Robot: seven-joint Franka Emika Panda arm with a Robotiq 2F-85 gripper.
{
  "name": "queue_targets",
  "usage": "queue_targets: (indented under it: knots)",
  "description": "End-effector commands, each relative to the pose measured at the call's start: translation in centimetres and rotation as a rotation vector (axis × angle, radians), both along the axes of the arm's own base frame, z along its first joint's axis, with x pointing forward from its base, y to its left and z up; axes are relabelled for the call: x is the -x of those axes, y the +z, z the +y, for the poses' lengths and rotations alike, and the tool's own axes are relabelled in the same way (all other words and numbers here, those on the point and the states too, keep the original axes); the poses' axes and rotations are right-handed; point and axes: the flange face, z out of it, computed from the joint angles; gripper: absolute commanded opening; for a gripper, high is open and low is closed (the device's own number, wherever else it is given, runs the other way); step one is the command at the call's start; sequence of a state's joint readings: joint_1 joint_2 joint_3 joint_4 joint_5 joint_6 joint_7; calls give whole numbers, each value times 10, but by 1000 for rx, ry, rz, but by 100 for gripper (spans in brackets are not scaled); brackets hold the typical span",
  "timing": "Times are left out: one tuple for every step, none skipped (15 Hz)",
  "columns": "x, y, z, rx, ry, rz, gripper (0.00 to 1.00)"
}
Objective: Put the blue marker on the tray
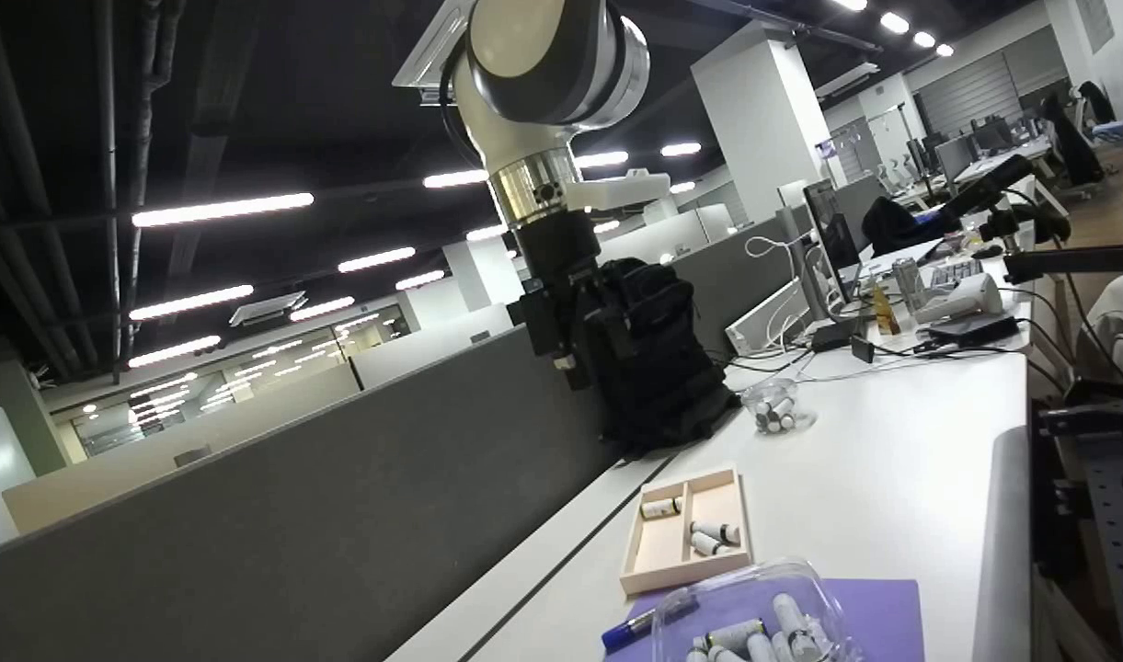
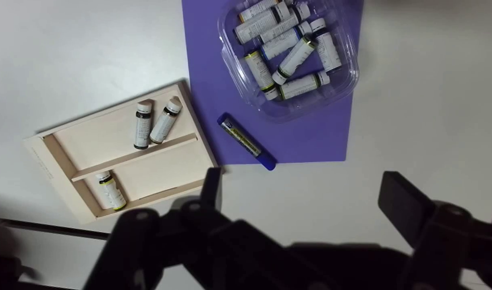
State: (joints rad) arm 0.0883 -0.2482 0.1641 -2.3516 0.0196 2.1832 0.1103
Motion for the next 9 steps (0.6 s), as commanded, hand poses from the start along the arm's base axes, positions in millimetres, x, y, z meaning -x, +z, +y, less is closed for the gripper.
queue_targets:
  knots:
    - [0, 0, 0, 0, 0, 1, 100]
    - [0, 0, 0, 0, 0, 1, 100]
    - [0, 0, 0, 0, 0, 1, 100]
    - [0, 0, 0, 0, 0, 1, 100]
    - [0, 0, 0, 0, 0, 1, 100]
    - [-3, 0, 0, -2, 7, -13, 100]
    - [-10, -3, -1, 22, 11, -25, 100]
    - [-15, -6, -2, 35, 24, -33, 100]
    - [-24, -11, -4, 57, 40, -48, 100]
